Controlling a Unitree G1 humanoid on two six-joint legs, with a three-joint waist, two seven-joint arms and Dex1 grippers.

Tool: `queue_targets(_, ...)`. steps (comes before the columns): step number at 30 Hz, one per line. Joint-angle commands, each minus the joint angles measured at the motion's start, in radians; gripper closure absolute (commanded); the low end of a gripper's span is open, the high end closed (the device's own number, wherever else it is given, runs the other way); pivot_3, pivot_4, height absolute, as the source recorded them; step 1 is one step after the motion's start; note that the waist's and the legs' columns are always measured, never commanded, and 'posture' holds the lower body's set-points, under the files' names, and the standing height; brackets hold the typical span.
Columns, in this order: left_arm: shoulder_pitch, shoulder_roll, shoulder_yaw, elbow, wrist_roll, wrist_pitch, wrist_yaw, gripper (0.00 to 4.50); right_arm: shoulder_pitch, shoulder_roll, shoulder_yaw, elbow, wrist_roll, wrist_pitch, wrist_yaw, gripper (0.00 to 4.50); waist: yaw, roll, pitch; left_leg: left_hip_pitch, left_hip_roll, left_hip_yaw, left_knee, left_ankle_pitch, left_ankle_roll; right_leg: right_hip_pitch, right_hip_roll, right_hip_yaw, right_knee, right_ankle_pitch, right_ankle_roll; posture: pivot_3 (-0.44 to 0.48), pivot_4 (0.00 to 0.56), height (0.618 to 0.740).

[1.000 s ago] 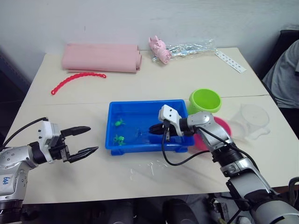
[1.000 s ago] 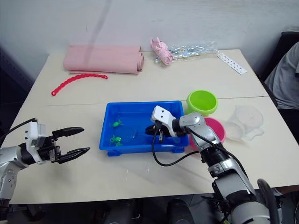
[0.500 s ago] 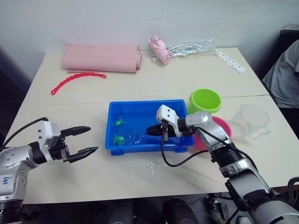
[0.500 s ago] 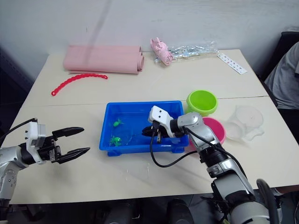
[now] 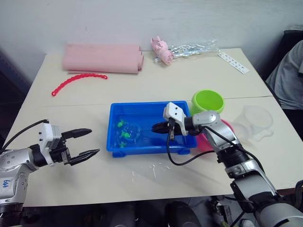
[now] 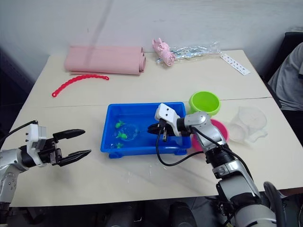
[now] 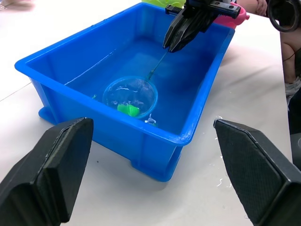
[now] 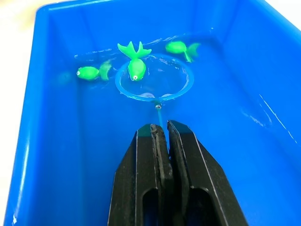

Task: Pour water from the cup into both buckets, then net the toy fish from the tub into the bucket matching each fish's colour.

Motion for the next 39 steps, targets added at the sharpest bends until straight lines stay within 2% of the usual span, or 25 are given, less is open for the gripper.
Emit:
queue_targets(1, 0.007, 0.001, 0.018, -0.022, -0.005, -0.014, 0.001, 0.01, -0.006, -0.002, -0.034, 0.008, 0.029, -0.027, 0.012, 4.50, 0.000, 0.000, 0.000, 0.000, 0.000, 0.000, 0.000, 0.000, 0.000, 0.000, 0.000, 0.000, 0.000, 0.000, 0.000, 0.000, 0.150, 0.740)
queue_targets(12, 0.003, 0.002, 0.033, -0.045, -0.033, 0.010, 0.007, 0.01, 0.052, -0.129, -0.131, -0.140, 0.117, -0.107, 0.112, 4.50, 0.001, 0.000, 0.000, 0.000, 0.000, 0.000, 0.000, 0.000, 0.000, 0.000, 0.000, 0.000, 0.000, 0.000, 0.000, 0.000, 0.150, 0.740)
queue_targets(20, -0.057, -0.023, -0.013, -0.103, -0.090, 0.060, 0.008, 0.01, 0.192, -0.235, -0.272, -0.287, 0.167, -0.119, 0.075, 4.50, 0.002, 0.000, 0.000, 0.000, 0.000, 0.000, 0.000, 0.000, 0.000, 0.000, 0.000, 0.000, -0.001, 0.000, 0.000, 0.000, 0.150, 0.740)
queue_targets(24, -0.125, -0.040, -0.077, -0.111, -0.094, 0.088, 0.002, 0.01, 0.281, -0.293, -0.351, -0.390, 0.218, -0.049, 0.064, 4.50, 0.003, 0.000, 0.000, 0.000, 0.000, 0.000, 0.000, 0.000, 0.000, 0.001, 0.000, 0.000, -0.002, 0.000, 0.000, 0.000, 0.150, 0.740)
queue_targets(29, -0.174, -0.050, -0.104, -0.087, -0.089, 0.095, -0.021, 0.01, 0.356, -0.352, -0.442, -0.501, 0.302, 0.026, 0.055, 4.50, 0.006, 0.000, 0.001, 0.000, 0.000, 0.000, 0.000, 0.000, 0.000, 0.002, 0.000, 0.000, -0.003, 0.000, 0.000, 0.000, 0.150, 0.740)
queue_targets(32, -0.233, -0.069, -0.129, -0.057, -0.091, 0.103, -0.030, 0.01, 0.418, -0.430, -0.572, -0.576, 0.393, 0.121, 0.036, 4.50, 0.008, 0.001, 0.002, 0.000, 0.000, 0.000, 0.000, 0.000, 0.000, 0.002, 0.000, -0.001, -0.004, 0.000, 0.000, 0.000, 0.150, 0.740)
queue_targets(36, -0.277, -0.093, -0.137, -0.032, -0.096, 0.108, -0.035, 0.01, 0.463, -0.523, -0.713, -0.546, 0.425, 0.157, 0.013, 4.50, 0.016, 0.001, 0.002, 0.000, 0.000, 0.000, 0.000, 0.000, 0.001, 0.003, 0.000, -0.001, -0.009, 0.000, 0.000, 0.000, 0.150, 0.740)
queue_targets(39, -0.290, -0.101, -0.142, -0.020, -0.088, 0.107, -0.046, 0.01, 0.463, -0.574, -0.764, -0.472, 0.405, 0.136, -0.007, 4.50, 0.018, 0.001, 0.002, 0.000, 0.000, 0.001, 0.000, 0.000, 0.001, 0.004, 0.001, 0.000, -0.009, 0.000, 0.000, 0.000, 0.150, 0.740)
